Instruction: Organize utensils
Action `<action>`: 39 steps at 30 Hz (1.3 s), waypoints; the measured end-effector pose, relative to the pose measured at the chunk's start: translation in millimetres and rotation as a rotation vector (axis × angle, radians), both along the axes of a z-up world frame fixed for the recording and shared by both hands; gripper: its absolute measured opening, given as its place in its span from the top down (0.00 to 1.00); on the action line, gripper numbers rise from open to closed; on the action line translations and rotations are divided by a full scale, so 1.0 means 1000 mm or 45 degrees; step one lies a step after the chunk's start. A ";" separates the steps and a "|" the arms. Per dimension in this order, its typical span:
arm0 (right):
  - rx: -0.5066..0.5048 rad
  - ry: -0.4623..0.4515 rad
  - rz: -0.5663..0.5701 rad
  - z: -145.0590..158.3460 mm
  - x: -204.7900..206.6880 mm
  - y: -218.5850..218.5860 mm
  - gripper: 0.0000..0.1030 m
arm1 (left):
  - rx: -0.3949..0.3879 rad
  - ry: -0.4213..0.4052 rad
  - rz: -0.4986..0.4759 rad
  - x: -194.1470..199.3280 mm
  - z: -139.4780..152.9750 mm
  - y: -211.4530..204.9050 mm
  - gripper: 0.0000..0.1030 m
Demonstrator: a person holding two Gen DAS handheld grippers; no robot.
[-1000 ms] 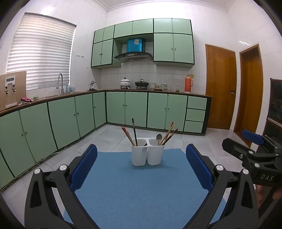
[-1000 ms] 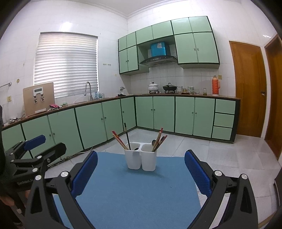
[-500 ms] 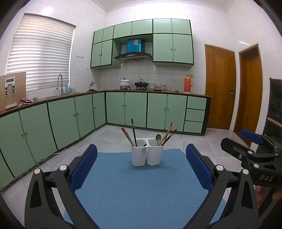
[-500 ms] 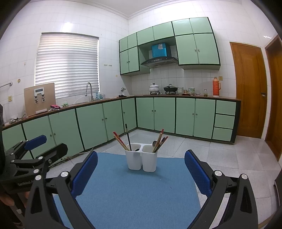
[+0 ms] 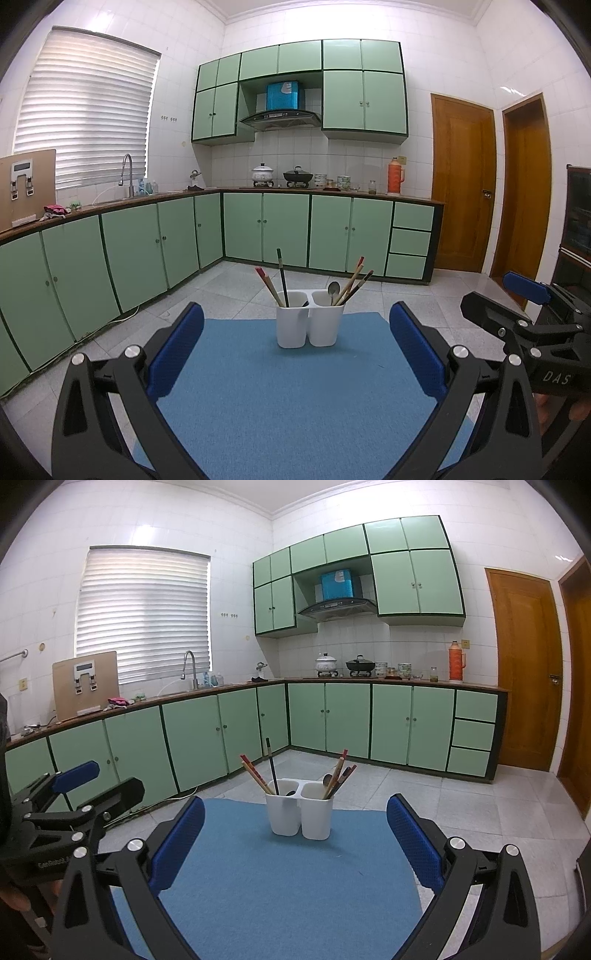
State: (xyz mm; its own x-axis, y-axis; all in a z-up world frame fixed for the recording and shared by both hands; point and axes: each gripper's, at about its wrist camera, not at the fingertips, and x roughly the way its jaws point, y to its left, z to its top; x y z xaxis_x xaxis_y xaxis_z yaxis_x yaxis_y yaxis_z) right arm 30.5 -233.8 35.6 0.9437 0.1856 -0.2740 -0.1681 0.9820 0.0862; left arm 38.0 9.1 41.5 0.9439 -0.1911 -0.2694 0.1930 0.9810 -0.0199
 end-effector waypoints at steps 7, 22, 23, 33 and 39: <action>-0.002 0.002 0.003 0.000 0.000 -0.002 0.06 | 0.006 0.003 0.001 0.001 0.001 0.001 0.05; -0.001 0.003 0.002 0.000 0.001 -0.001 0.06 | 0.010 0.003 0.007 0.000 0.001 0.001 0.05; -0.001 0.004 0.002 0.000 0.001 -0.001 0.06 | 0.011 0.003 0.007 0.000 0.001 0.001 0.05; -0.002 0.004 0.002 0.000 0.001 -0.001 0.06 | 0.009 0.004 0.008 0.002 0.002 0.001 0.05; -0.001 0.004 0.002 0.001 0.001 -0.002 0.06 | 0.010 0.004 0.009 0.002 0.002 0.002 0.05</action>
State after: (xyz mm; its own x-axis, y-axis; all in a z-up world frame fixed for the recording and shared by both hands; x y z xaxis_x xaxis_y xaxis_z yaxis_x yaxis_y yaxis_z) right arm 31.1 -235.3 36.3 0.9425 0.1872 -0.2769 -0.1697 0.9817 0.0860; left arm 39.6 10.6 43.6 0.9442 -0.1824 -0.2742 0.1860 0.9825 -0.0128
